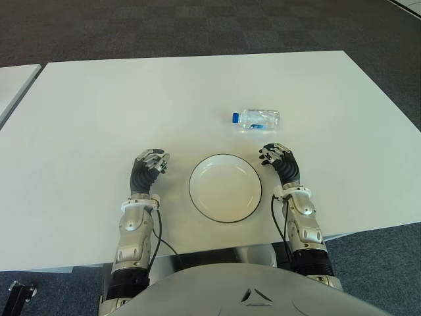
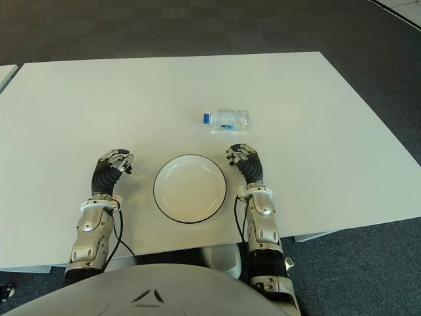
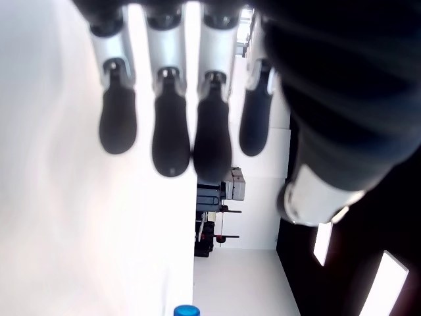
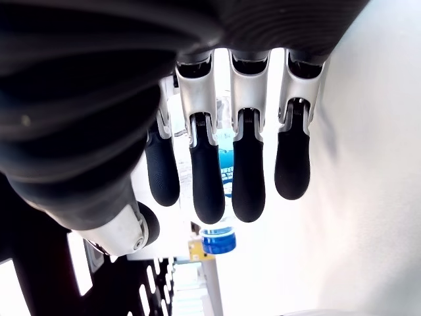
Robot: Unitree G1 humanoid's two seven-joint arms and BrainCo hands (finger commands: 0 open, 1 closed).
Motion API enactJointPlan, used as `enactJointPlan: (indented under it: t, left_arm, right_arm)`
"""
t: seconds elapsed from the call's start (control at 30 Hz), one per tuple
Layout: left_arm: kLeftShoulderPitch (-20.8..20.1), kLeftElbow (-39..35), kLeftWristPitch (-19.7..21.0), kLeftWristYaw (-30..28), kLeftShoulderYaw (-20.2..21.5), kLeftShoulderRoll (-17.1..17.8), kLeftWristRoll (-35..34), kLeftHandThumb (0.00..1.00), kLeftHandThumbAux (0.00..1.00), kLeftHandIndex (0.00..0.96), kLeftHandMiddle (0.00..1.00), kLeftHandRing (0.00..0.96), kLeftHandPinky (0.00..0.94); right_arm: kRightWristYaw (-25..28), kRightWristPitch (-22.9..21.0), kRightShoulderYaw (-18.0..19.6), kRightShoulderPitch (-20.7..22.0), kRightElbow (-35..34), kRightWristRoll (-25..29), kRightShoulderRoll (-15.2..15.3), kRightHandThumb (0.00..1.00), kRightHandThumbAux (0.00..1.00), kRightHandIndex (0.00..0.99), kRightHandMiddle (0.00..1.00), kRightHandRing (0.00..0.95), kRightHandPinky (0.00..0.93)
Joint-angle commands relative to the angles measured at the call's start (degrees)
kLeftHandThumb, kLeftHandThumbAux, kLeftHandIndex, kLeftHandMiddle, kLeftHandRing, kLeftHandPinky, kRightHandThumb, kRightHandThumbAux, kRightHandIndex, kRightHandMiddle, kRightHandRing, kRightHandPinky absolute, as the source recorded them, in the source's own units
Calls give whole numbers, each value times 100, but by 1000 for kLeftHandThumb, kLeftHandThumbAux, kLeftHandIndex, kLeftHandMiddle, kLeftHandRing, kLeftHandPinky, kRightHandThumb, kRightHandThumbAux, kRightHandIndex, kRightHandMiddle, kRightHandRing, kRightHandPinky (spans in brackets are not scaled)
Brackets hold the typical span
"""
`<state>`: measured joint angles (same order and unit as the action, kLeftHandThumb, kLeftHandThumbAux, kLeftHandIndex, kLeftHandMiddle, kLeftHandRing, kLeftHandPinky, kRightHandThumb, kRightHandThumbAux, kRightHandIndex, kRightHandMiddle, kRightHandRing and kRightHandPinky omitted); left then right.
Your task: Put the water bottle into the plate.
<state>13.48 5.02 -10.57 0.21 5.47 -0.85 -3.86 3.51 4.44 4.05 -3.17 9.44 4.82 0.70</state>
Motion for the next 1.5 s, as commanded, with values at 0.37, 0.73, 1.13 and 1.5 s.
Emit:
enactJointPlan:
  t: [0.37, 0.73, 1.13, 1.5]
  left_arm:
    - [17, 46, 66, -41, -66, -30, -5, 706, 713, 435, 668, 650, 633]
    - [11, 88, 25, -30, -65, -27, 18, 706, 713, 435, 669, 651, 635]
    - [54, 43, 35, -5, -66, -56, 21, 706, 713, 435, 674, 654, 638]
    - [68, 35, 81, 36, -47, -92, 39, 706, 714, 435, 670, 653, 632]
  right_arm:
    - [-277, 44, 154, 692, -134, -152, 127, 708, 733, 430, 507, 511, 540]
    - [-779, 280, 175, 1815, 623, -717, 486, 702, 733, 427, 497, 497, 498]
    - [-930, 714, -494, 2583, 1112, -1991, 1186, 689, 730, 412, 410, 410, 415]
    - [-1010, 636, -1340, 3589, 2508, -3175, 1659, 394, 587, 117, 111, 122, 141]
